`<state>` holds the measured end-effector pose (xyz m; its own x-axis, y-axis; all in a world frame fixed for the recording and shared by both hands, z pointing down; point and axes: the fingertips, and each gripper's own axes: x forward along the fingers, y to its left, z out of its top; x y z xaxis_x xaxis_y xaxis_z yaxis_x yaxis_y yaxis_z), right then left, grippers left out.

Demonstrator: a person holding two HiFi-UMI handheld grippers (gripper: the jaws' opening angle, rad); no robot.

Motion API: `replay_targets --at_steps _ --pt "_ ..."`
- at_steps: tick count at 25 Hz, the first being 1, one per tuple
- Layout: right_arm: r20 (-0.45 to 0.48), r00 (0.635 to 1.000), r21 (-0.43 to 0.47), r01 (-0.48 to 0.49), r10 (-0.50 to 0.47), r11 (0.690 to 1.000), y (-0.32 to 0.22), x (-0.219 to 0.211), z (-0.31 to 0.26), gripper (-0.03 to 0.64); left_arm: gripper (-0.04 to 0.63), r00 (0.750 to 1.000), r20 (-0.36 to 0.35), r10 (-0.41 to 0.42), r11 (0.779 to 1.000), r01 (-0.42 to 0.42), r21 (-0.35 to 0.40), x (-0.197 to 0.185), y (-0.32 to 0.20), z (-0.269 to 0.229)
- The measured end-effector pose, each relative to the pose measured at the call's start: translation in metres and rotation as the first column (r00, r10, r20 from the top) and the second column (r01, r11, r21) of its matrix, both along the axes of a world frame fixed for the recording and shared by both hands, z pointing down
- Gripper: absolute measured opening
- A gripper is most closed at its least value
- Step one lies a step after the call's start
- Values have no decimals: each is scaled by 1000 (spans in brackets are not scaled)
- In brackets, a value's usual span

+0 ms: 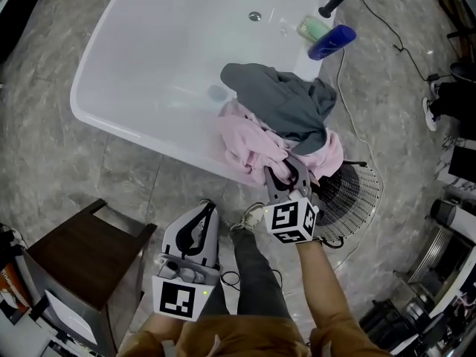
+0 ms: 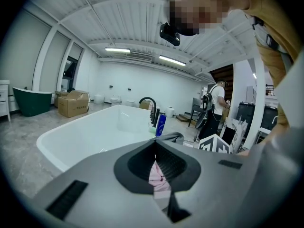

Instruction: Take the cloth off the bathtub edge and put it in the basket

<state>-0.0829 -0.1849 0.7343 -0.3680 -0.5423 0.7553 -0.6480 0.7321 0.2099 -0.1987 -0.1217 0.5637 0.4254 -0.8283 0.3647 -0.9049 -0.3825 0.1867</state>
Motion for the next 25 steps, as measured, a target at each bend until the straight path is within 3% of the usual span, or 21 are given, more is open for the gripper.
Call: replay_targets --at_steps 10,25 --pt "208 976 39 -70 61 997 8 -2 -63 106 8 1000 -4 18 1000 -18 25 4 2 -17" --pt "333 941 167 -116 55 979 29 -7 -196 101 8 999 -20 27 995 -25 98 -1 5 -82"
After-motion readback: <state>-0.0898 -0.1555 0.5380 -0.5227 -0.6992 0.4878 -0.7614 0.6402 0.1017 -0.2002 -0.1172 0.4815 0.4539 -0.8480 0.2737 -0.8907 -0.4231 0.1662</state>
